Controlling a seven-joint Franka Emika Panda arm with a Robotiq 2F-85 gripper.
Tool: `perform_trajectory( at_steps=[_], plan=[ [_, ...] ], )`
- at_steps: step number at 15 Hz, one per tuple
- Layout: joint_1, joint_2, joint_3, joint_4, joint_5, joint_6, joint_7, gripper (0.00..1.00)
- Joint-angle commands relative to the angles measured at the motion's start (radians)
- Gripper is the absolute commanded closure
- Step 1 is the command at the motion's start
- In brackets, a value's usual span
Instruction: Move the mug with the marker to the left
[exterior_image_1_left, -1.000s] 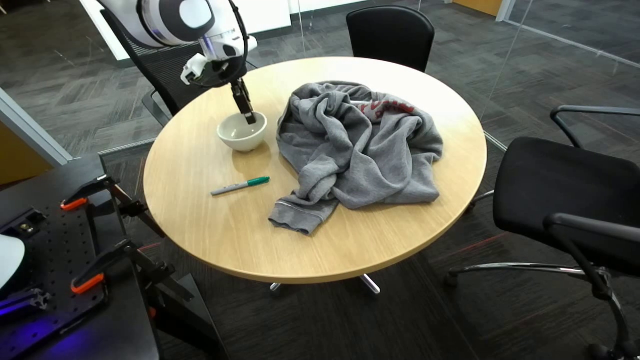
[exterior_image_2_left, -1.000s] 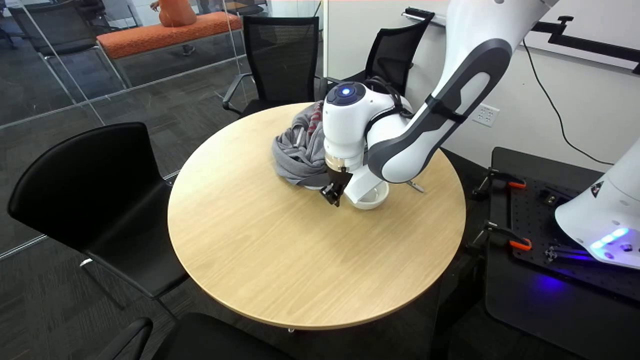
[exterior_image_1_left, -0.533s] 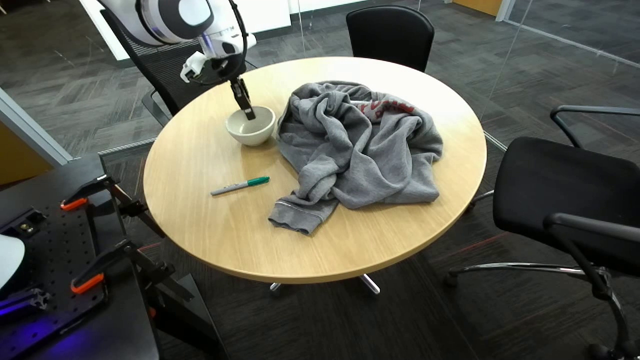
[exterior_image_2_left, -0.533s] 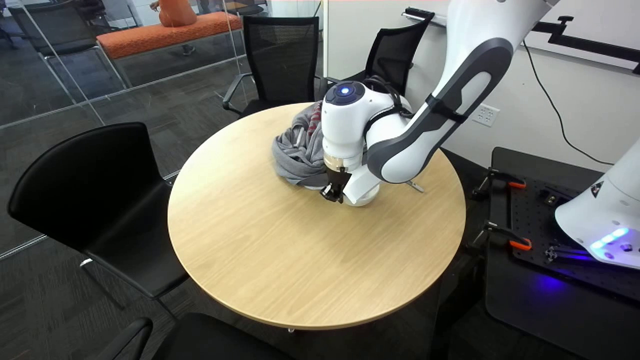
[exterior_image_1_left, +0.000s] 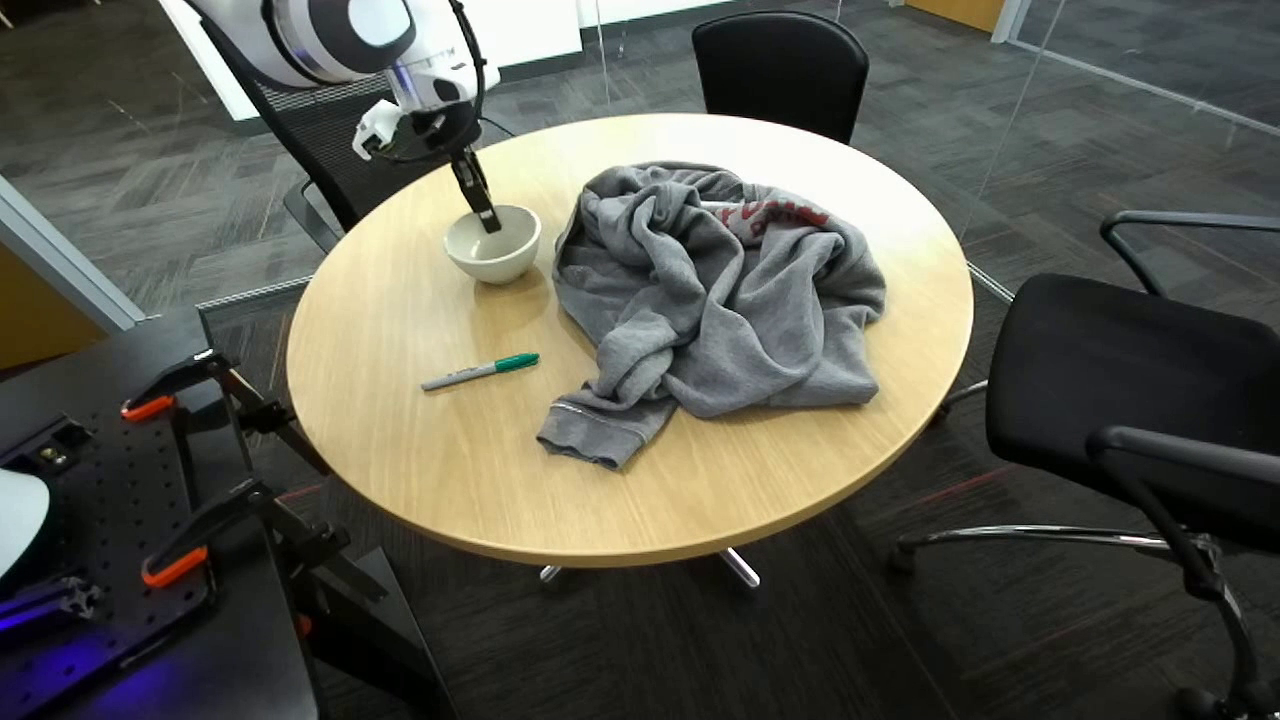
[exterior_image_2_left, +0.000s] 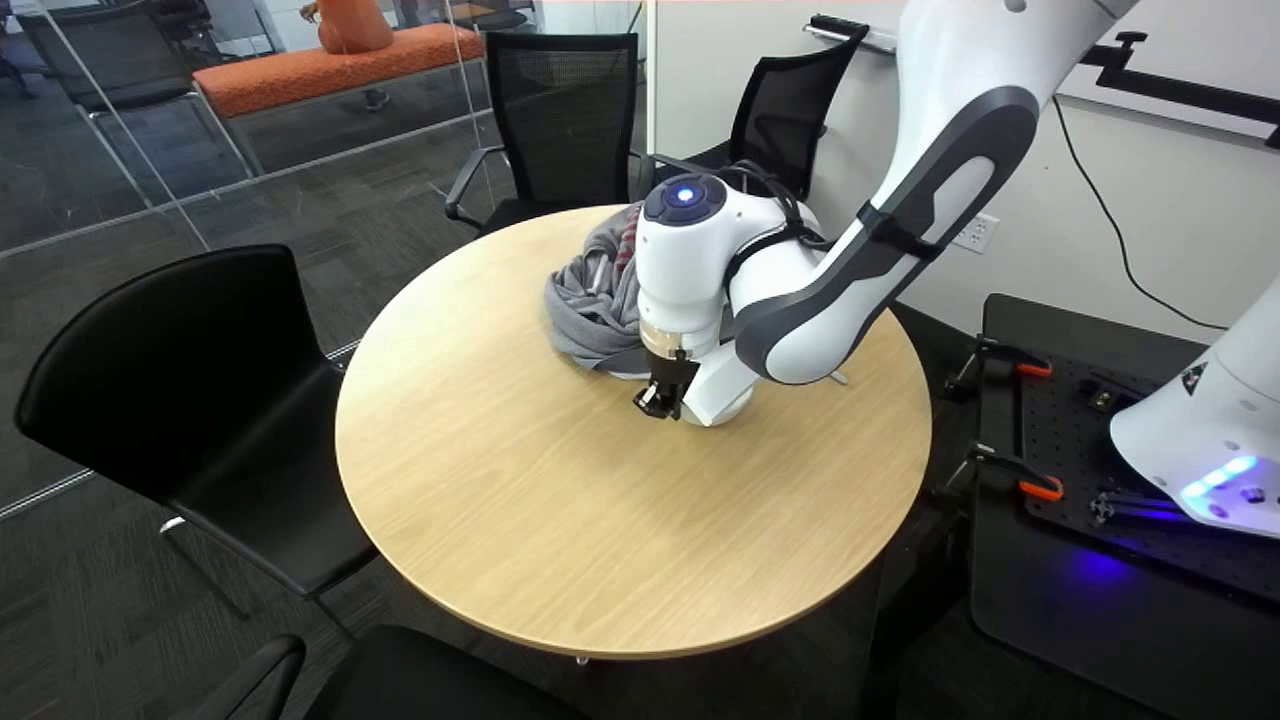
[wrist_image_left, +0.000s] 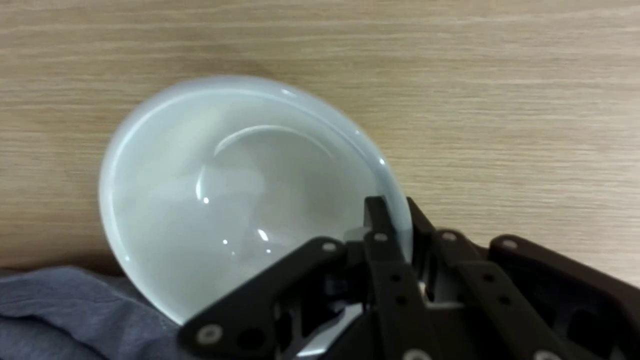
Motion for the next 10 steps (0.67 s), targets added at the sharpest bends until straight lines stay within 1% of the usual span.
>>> perform_trajectory(
  at_steps=[1, 5, 10],
  plan=[
    [0.041, 0.023, -0.009, 0.046, -0.017, -0.042, 0.028, 0.97],
    [0.072, 0.048, -0.006, 0.094, -0.027, -0.079, 0.03, 0.97],
    [0.095, 0.099, 0.003, 0.193, -0.034, -0.145, 0.025, 0.97]
  ],
)
